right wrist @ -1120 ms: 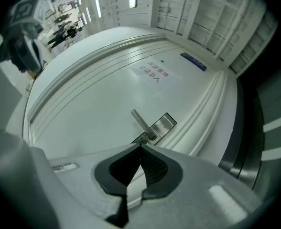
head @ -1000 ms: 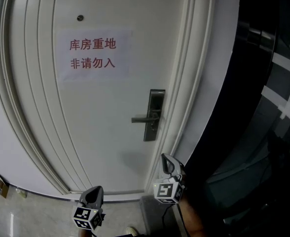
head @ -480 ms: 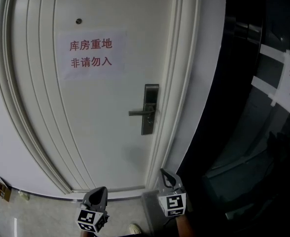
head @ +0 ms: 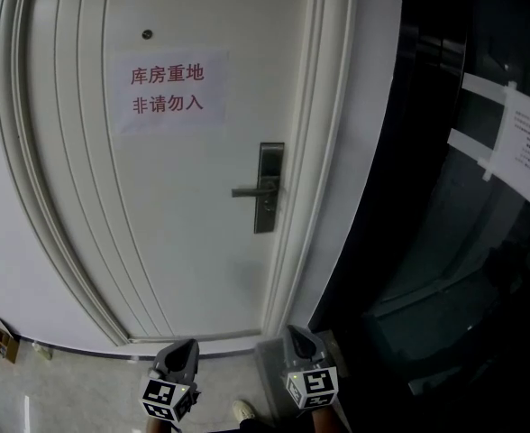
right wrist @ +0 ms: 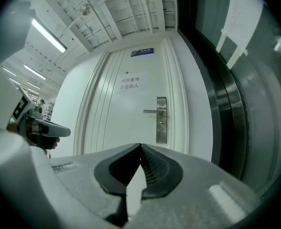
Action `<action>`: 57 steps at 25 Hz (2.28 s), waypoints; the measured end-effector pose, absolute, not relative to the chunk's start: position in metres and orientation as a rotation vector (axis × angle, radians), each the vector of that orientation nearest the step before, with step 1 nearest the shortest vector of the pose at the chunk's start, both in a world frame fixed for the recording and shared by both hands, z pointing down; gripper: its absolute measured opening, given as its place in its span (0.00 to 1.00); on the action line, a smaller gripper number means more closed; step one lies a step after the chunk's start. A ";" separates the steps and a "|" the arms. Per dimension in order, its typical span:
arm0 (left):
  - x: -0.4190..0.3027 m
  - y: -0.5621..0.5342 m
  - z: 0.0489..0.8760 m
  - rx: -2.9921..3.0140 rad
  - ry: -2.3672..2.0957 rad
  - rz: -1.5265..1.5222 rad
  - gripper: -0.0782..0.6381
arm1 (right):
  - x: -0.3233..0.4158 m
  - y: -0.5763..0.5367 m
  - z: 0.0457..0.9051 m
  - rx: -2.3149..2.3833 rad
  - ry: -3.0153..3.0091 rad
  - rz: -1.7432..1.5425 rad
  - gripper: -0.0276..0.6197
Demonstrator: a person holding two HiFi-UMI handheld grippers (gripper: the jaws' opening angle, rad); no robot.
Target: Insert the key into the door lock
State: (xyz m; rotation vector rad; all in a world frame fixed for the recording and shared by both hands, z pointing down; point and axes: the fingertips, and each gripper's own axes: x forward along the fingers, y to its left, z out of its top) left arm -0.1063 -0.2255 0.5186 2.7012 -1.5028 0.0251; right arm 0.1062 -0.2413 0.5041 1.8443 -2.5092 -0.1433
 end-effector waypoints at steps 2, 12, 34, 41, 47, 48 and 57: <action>-0.106 -0.220 0.521 2.698 -1.498 0.027 0.11 | 0.109 -0.232 0.507 1.849 -2.505 -0.135 0.05; -0.096 -0.194 0.524 2.717 -1.468 0.037 0.11 | 0.116 -0.192 0.515 1.880 -2.504 -0.097 0.05; -0.084 -0.187 0.519 2.739 -1.468 0.036 0.11 | 0.119 -0.184 0.516 1.847 -2.487 -0.145 0.04; -0.083 -0.188 0.520 2.739 -1.472 0.039 0.11 | 0.120 -0.184 0.515 1.834 -2.496 -0.155 0.04; -0.082 -0.189 0.521 2.739 -1.468 0.047 0.11 | 0.119 -0.185 0.516 1.832 -2.500 -0.152 0.04; -0.082 -0.189 0.521 2.738 -1.467 0.049 0.11 | 0.119 -0.185 0.516 1.831 -2.499 -0.151 0.04; -0.085 -0.191 0.524 2.731 -1.463 0.052 0.11 | 0.115 -0.188 0.518 1.822 -2.499 -0.142 0.04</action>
